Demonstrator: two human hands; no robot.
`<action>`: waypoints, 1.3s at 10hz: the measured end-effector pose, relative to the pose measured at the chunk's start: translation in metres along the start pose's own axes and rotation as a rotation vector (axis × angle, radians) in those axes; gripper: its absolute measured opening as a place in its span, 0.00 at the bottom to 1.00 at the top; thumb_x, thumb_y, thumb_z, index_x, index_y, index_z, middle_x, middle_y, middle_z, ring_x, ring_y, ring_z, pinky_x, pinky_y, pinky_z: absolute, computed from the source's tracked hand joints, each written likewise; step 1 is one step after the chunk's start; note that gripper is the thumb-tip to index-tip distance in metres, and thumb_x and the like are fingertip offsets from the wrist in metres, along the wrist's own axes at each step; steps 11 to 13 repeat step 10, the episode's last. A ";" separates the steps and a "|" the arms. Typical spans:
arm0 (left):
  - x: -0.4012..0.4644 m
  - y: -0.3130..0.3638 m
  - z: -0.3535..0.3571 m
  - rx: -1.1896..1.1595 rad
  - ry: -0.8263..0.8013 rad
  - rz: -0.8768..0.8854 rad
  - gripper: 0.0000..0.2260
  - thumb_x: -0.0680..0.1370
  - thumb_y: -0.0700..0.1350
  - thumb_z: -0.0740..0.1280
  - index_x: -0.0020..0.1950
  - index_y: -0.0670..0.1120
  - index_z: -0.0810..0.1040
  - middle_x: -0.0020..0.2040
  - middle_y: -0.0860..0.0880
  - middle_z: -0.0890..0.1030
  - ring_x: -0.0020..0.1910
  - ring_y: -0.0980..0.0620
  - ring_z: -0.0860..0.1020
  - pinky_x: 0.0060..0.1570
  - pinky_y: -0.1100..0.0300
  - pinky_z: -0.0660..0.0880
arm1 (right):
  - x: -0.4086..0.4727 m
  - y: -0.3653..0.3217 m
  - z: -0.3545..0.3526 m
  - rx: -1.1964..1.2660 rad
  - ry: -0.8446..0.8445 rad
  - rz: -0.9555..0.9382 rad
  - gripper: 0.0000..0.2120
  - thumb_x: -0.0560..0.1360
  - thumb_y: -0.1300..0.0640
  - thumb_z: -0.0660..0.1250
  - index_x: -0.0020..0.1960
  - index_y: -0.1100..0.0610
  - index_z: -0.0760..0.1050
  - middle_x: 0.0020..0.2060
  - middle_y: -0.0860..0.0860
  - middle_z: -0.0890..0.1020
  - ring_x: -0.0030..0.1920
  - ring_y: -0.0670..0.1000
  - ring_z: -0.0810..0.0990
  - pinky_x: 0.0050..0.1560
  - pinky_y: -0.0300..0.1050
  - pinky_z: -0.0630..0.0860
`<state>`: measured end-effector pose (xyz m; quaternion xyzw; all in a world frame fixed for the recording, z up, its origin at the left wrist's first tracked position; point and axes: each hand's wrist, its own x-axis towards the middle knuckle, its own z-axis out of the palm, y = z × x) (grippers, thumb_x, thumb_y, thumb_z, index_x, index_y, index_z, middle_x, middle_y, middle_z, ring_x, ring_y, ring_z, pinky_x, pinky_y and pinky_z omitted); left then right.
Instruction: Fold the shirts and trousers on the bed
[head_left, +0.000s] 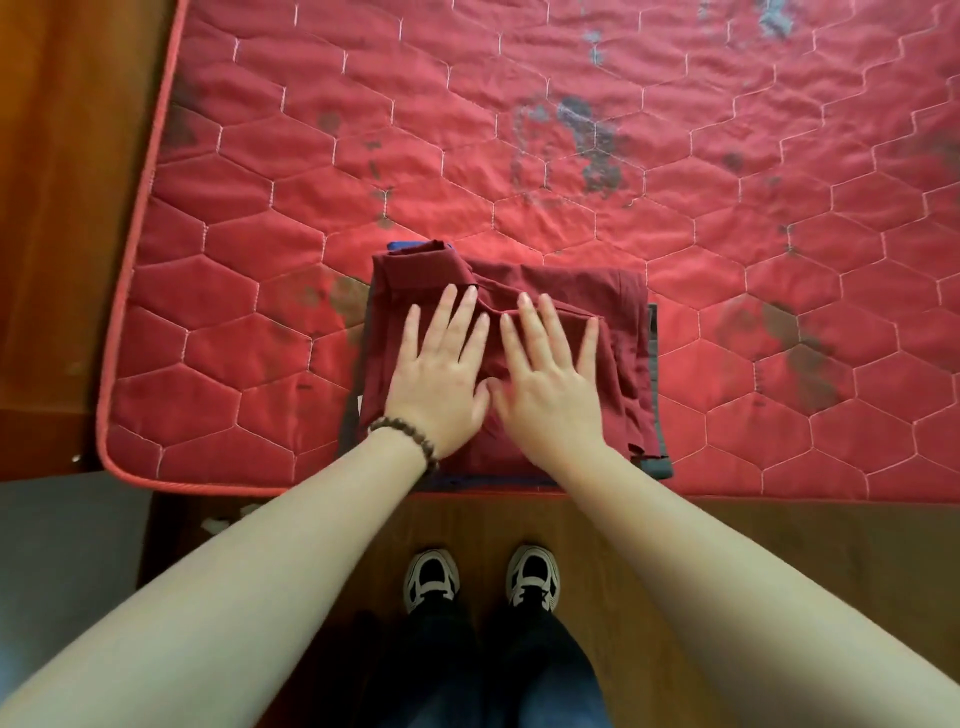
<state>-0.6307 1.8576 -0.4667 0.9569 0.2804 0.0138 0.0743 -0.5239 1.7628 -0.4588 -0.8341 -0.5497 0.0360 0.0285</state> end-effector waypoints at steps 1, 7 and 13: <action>0.009 -0.010 0.014 0.108 -0.148 -0.086 0.35 0.76 0.61 0.57 0.78 0.45 0.56 0.79 0.45 0.50 0.78 0.45 0.47 0.74 0.41 0.45 | 0.003 0.017 0.019 -0.072 -0.149 0.036 0.33 0.78 0.41 0.56 0.77 0.57 0.57 0.78 0.55 0.53 0.78 0.54 0.47 0.73 0.67 0.43; -0.003 -0.034 0.063 0.045 -0.142 -0.187 0.37 0.72 0.70 0.49 0.78 0.56 0.49 0.79 0.49 0.52 0.76 0.42 0.51 0.74 0.42 0.47 | -0.019 0.071 0.060 0.036 -0.155 0.117 0.34 0.78 0.36 0.49 0.79 0.50 0.46 0.78 0.51 0.45 0.78 0.50 0.41 0.75 0.59 0.42; -0.004 -0.023 0.027 -0.059 -0.196 -0.251 0.34 0.75 0.64 0.58 0.78 0.57 0.49 0.79 0.54 0.49 0.77 0.50 0.46 0.74 0.42 0.47 | -0.012 0.067 0.031 0.041 -0.269 0.123 0.33 0.79 0.37 0.49 0.79 0.49 0.43 0.78 0.49 0.42 0.77 0.48 0.39 0.75 0.56 0.35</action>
